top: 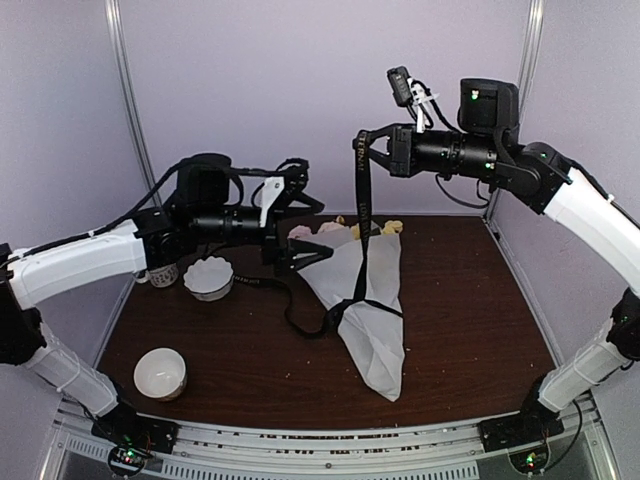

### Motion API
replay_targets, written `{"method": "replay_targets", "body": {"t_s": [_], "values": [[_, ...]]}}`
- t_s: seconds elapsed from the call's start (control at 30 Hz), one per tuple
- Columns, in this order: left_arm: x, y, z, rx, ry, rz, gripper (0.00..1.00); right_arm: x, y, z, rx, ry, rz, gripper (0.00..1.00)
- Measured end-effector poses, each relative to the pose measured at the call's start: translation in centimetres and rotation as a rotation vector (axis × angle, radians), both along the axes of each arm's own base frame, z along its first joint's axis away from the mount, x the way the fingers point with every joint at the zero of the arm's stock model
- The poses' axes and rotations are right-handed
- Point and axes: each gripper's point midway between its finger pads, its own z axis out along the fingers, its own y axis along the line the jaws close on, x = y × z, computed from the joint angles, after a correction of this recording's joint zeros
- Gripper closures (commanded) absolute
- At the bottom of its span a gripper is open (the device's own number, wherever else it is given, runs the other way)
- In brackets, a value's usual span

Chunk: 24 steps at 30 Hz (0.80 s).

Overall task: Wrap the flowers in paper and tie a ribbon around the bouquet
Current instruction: Pass from the right arm to the left

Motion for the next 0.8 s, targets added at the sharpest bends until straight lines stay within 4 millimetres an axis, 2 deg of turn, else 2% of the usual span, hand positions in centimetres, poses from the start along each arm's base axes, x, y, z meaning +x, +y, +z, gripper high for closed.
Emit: {"method": "replay_targets", "body": {"t_s": [0.1, 0.17, 0.2, 0.27, 0.3, 0.33, 0.4, 0.5, 0.53, 0.6, 0.63, 0.67, 0.73, 0.8], "values": [[1.7, -3.4, 1.2, -0.06, 0.006, -0.022, 0.06, 0.2, 0.6, -1.1, -0.022, 0.023, 0.005, 1.0], [3.2, -5.0, 0.9, -0.071, 0.023, -0.017, 0.13, 0.2, 0.6, -1.2, -0.026, 0.028, 0.003, 1.0], [3.8, -5.6, 0.5, -0.072, 0.035, -0.014, 0.22, 0.1, 0.6, -1.1, -0.023, 0.025, 0.003, 1.0], [4.8, -6.7, -0.4, -0.061, 0.07, -0.013, 0.65, 0.1, 0.6, -1.0, -0.021, 0.023, 0.003, 1.0], [5.2, -7.3, -0.7, -0.058, 0.087, -0.013, 0.77, 0.0, 0.6, -1.0, -0.02, 0.022, 0.003, 1.0], [5.7, -7.9, -1.0, -0.054, 0.101, -0.012, 0.82, 0.0, 0.5, -1.1, -0.022, 0.023, 0.001, 1.0], [6.3, -8.7, -1.1, -0.055, 0.12, -0.009, 1.0, 0.0, 0.3, -1.7, -0.029, 0.028, -0.006, 1.0], [6.3, -8.9, -1.0, -0.068, 0.145, -0.019, 1.0, -0.1, -0.1, -2.4, -0.04, 0.036, -0.022, 1.0], [6.3, -8.9, -0.8, -0.079, 0.145, -0.019, 1.0, -0.2, -0.3, -2.6, -0.045, 0.038, -0.026, 0.95], [6.5, -8.7, -0.6, -0.097, 0.14, 0.003, 1.0, -0.3, -0.7, -3.3, -0.057, 0.044, -0.036, 0.67], [6.8, -8.6, -0.6, -0.098, 0.138, 0.024, 1.0, -0.2, -0.9, -4.5, -0.079, 0.059, -0.048, 0.6], [7.0, -8.4, -0.7, -0.098, 0.137, 0.043, 1.0, -0.2, -1.6, -5.0, -0.081, 0.071, -0.066, 0.58], [7.6, -8.0, -0.9, -0.097, 0.134, 0.089, 1.0, -0.2, -2.9, -7.6, -0.111, 0.108, -0.092, 0.58], [8.2, -7.6, -1.0, -0.099, 0.134, 0.124, 1.0, 0.2, -4.7, -12.1, -0.15, 0.185, -0.135, 0.59]]}}
